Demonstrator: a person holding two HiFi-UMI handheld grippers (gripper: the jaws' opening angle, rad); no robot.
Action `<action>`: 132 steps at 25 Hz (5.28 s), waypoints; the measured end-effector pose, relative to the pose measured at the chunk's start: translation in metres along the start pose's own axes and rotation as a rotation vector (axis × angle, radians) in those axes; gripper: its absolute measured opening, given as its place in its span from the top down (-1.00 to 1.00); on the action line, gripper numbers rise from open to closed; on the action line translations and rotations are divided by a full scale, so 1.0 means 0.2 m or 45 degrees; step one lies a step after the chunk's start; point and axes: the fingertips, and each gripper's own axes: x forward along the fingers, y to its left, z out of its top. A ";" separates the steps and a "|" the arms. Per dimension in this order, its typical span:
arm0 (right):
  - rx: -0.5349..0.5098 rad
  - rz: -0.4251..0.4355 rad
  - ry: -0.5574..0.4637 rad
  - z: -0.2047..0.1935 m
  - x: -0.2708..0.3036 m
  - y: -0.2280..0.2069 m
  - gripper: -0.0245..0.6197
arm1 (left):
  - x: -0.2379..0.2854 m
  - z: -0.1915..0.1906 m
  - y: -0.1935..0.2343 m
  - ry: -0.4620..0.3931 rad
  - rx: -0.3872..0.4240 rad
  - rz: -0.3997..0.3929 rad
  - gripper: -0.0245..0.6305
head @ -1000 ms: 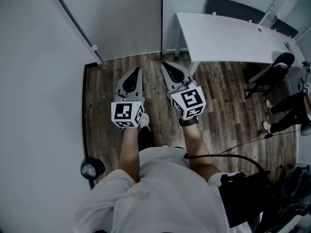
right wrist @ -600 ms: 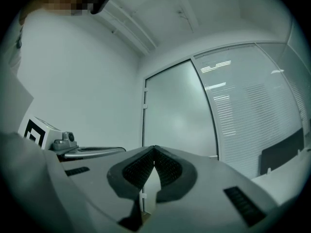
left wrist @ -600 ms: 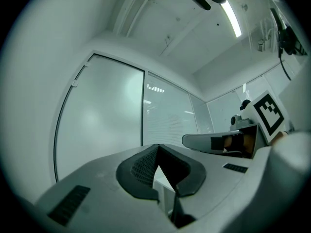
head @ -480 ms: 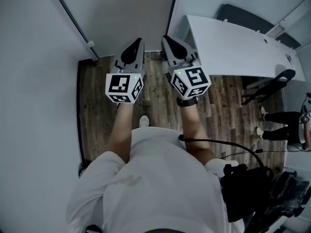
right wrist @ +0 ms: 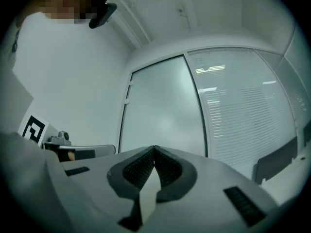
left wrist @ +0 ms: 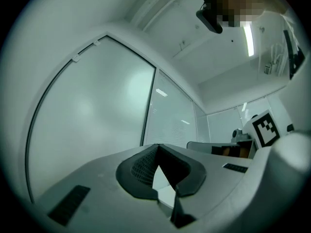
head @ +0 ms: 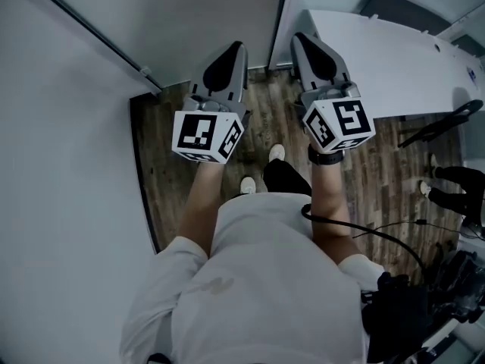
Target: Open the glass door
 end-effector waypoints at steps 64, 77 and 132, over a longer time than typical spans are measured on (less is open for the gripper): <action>0.064 -0.167 0.287 -0.70 1.62 -1.58 0.91 | 1.98 -1.67 1.03 1.174 1.096 -0.442 0.63; 0.080 -0.215 0.271 -0.70 1.60 -1.62 0.91 | 1.96 -1.66 1.02 0.977 0.808 -0.472 0.63; 0.304 -0.056 0.295 -0.75 0.44 -0.88 0.91 | 1.09 -1.47 0.49 1.311 0.660 -0.520 0.50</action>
